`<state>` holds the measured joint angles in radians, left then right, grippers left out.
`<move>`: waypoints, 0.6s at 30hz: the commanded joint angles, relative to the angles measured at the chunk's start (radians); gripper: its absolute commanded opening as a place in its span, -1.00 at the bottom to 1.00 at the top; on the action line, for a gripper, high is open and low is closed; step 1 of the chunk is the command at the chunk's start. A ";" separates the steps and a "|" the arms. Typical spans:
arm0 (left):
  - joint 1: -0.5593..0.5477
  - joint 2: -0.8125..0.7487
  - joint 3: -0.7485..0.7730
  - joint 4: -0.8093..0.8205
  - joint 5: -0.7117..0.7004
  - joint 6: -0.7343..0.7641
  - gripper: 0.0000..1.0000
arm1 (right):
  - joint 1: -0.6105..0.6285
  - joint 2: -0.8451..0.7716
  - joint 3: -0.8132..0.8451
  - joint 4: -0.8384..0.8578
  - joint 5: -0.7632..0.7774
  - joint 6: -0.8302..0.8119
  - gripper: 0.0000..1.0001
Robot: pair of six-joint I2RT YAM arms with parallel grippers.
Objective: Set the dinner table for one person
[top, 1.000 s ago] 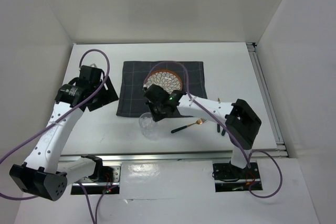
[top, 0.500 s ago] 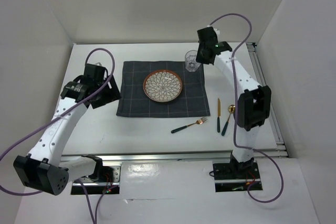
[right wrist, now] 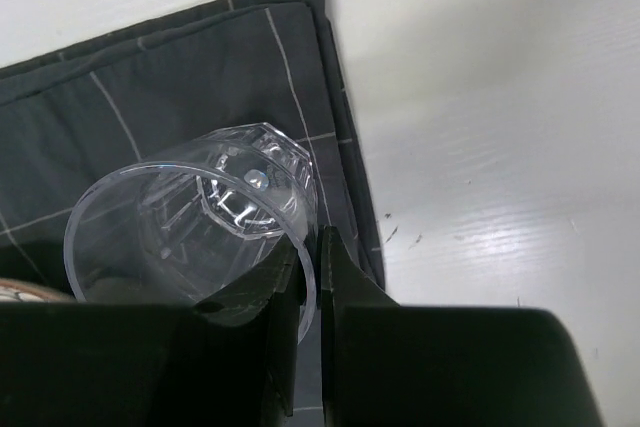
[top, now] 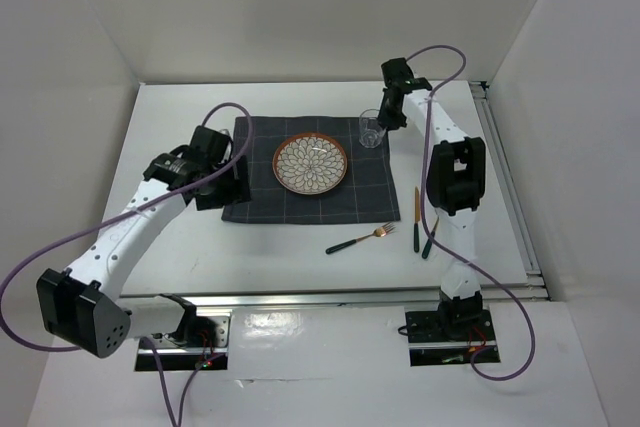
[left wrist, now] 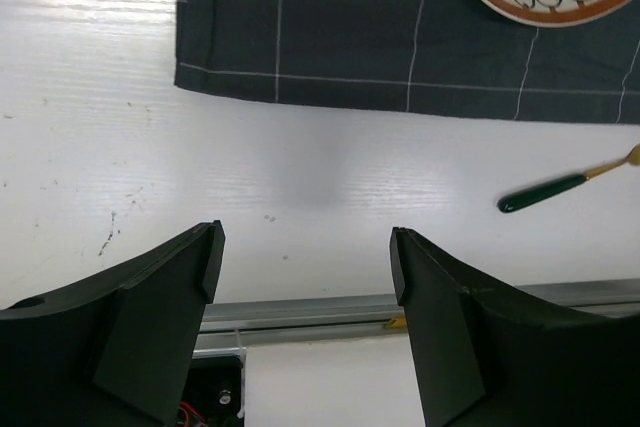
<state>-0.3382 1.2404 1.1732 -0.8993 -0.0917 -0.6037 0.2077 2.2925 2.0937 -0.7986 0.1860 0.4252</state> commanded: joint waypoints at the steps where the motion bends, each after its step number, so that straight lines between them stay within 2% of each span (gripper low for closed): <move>1: -0.034 0.014 0.003 0.011 0.000 0.039 0.71 | -0.010 0.013 0.075 0.012 -0.039 0.006 -0.94; 2: -0.048 0.024 0.003 0.011 0.000 0.050 0.71 | -0.010 0.013 0.075 0.012 -0.049 0.006 -0.85; 4: -0.077 0.033 0.014 0.011 0.000 0.062 0.74 | -0.010 0.013 0.075 0.012 -0.062 0.006 -0.45; 7: -0.135 0.054 0.014 0.011 0.061 0.082 0.74 | -0.010 -0.007 0.075 0.022 -0.091 -0.003 0.28; 10: -0.211 0.093 0.014 0.066 0.154 0.071 0.74 | -0.010 -0.033 0.117 0.001 -0.091 -0.012 0.66; 13: -0.393 0.184 0.040 0.118 0.155 0.042 0.74 | -0.030 -0.117 0.083 -0.011 -0.079 -0.013 0.82; 15: -0.465 0.249 0.075 0.129 0.123 0.062 0.70 | -0.051 -0.230 0.014 0.016 -0.103 -0.013 0.86; 18: -0.565 0.417 0.158 0.174 0.060 0.120 0.70 | -0.134 -0.417 -0.284 0.099 -0.227 -0.013 0.91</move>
<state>-0.8375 1.5463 1.2419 -0.7929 0.0051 -0.5430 0.1658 2.1204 1.9850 -0.7742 0.0586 0.4179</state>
